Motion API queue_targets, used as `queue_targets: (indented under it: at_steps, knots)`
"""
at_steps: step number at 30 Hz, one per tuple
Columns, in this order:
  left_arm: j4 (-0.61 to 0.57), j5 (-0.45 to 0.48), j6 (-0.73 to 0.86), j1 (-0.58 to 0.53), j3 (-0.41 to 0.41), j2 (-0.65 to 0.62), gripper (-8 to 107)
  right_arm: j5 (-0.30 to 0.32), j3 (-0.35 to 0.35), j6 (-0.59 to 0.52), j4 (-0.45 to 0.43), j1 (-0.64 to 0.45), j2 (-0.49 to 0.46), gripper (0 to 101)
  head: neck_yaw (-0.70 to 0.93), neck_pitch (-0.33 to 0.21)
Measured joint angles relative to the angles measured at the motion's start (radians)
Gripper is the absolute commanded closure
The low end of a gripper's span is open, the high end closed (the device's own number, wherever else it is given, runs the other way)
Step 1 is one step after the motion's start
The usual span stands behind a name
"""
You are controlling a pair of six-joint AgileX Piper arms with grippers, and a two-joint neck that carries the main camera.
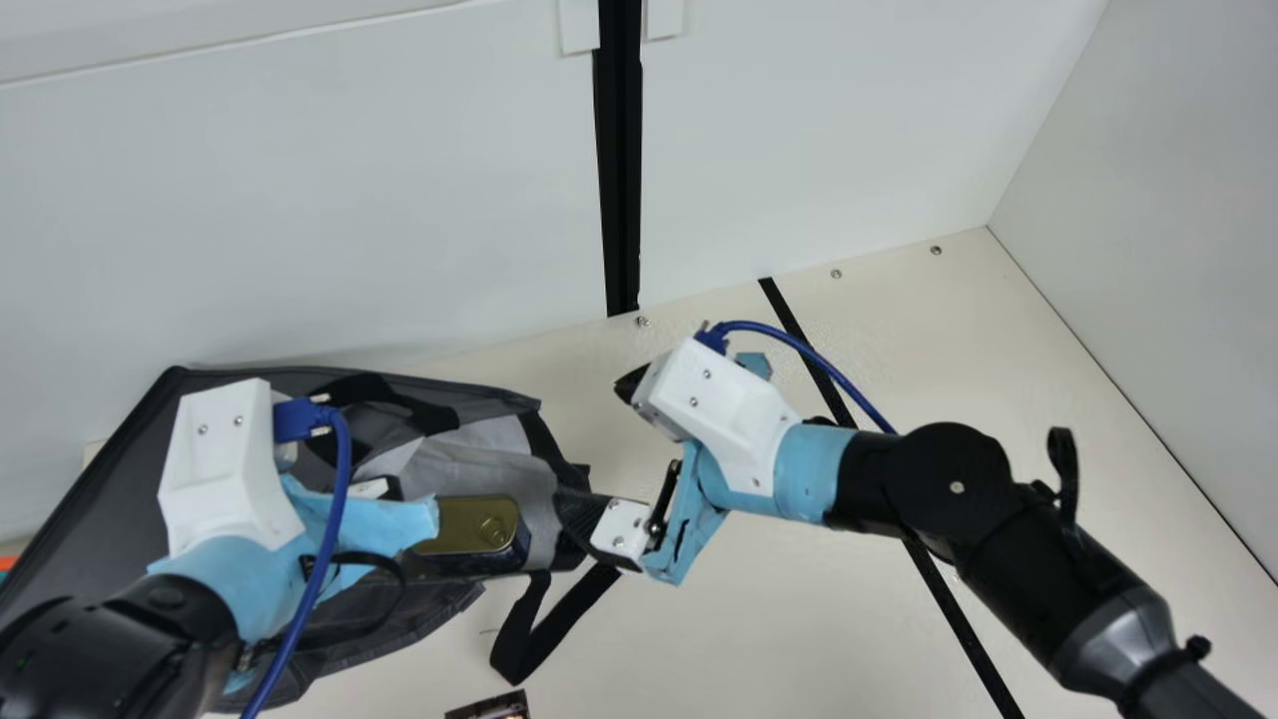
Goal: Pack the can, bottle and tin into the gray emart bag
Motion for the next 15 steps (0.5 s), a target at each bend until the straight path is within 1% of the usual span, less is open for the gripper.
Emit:
queue_targets:
  at_steps: [10,15]
  knots:
    - [0.0,0.0,0.0,0.0,0.0,0.0,89,0.002,0.031,0.061,-0.061,-0.068,-0.08,10,0.002,0.0]
    - [0.0,0.0,0.0,0.0,0.0,0.0,89,-0.007,0.039,0.097,-0.1,-0.099,-0.11,10,0.0,0.0]
